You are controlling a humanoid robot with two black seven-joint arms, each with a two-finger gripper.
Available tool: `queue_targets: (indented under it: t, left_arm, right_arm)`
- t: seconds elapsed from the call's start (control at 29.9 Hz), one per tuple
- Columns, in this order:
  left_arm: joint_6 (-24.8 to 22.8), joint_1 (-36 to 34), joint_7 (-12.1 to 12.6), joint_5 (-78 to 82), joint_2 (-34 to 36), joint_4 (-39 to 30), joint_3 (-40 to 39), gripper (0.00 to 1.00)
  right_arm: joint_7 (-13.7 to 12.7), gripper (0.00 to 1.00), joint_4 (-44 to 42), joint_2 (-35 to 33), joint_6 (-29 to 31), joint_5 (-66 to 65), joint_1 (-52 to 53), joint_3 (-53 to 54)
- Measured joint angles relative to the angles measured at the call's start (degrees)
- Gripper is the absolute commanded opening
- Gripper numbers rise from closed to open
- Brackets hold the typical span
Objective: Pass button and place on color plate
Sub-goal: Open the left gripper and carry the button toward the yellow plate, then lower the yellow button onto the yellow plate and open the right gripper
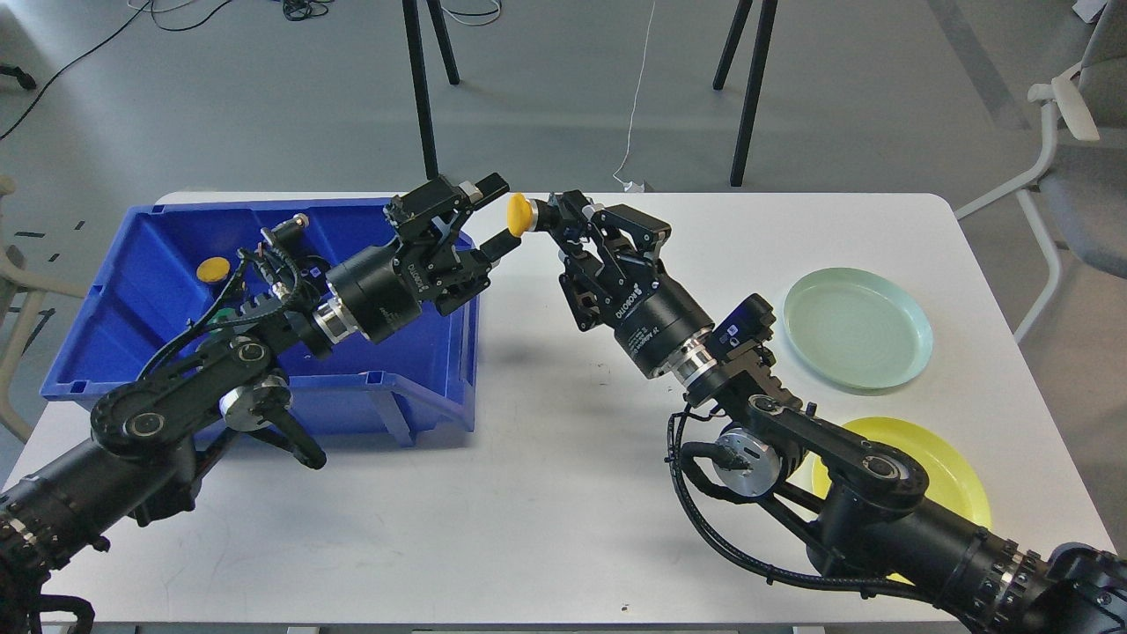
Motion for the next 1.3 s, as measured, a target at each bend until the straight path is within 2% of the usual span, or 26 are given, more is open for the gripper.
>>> queue_targets:
  t: [0.2,0.3,0.47,0.6,0.73,0.87,0.94,1.07,1.2,1.3]
  left_arm:
    - [-0.01,0.00,-0.01,-0.10,-0.06,0.07,0.01,0.80]
    - [-0.01,0.00,-0.02,-0.11,-0.08,0.07,0.02,0.80]
    - [-0.01,0.00,-0.04,-0.16,-0.08,0.07,0.02,0.80]
    - [-0.01,0.00,-0.04,-0.19,-0.07,0.07,0.01,0.80]
    - [-0.01,0.00,-0.03,-0.19,-0.12,0.07,-0.06,0.80]
    - [-0.01,0.03,-0.03,-0.19,-0.15,0.07,-0.07,0.80]
    - [-0.01,0.03,-0.03,-0.19,-0.15,0.07,-0.07,0.80]
    - [-0.01,0.05,-0.03,-0.19,-0.15,0.07,-0.07,0.80]
    - [-0.01,0.39,-0.03,-0.19,-0.15,0.07,-0.07,0.80]
    - [-0.01,0.45,-0.02,-0.19,-0.15,0.07,-0.07,0.80]
  right_arm:
    - [-0.02,0.01,6.60,-6.97,-0.03,-0.05,-5.29,3.00]
    - [-0.02,0.01,12.13,-12.72,-0.06,-0.07,-10.33,7.18]
    - [-0.02,0.01,21.12,-23.33,0.06,-0.06,-26.87,19.76]
    - [-0.02,0.01,23.93,-29.73,0.17,-0.24,-41.61,26.55]
    - [-0.02,0.03,24.19,-32.38,0.33,-0.40,-51.57,27.70]
    - [-0.02,0.06,24.04,-32.99,0.45,-0.45,-56.49,27.63]
    - [-0.02,0.11,23.84,-32.99,0.46,-0.46,-57.34,27.38]
    - [-0.01,0.32,23.63,-32.67,0.33,-0.37,-58.04,27.23]
    - [-0.01,0.58,23.62,-32.25,0.12,-0.01,-58.13,27.53]
    - [-0.01,0.66,23.47,-32.08,0.06,0.37,-58.25,27.68]
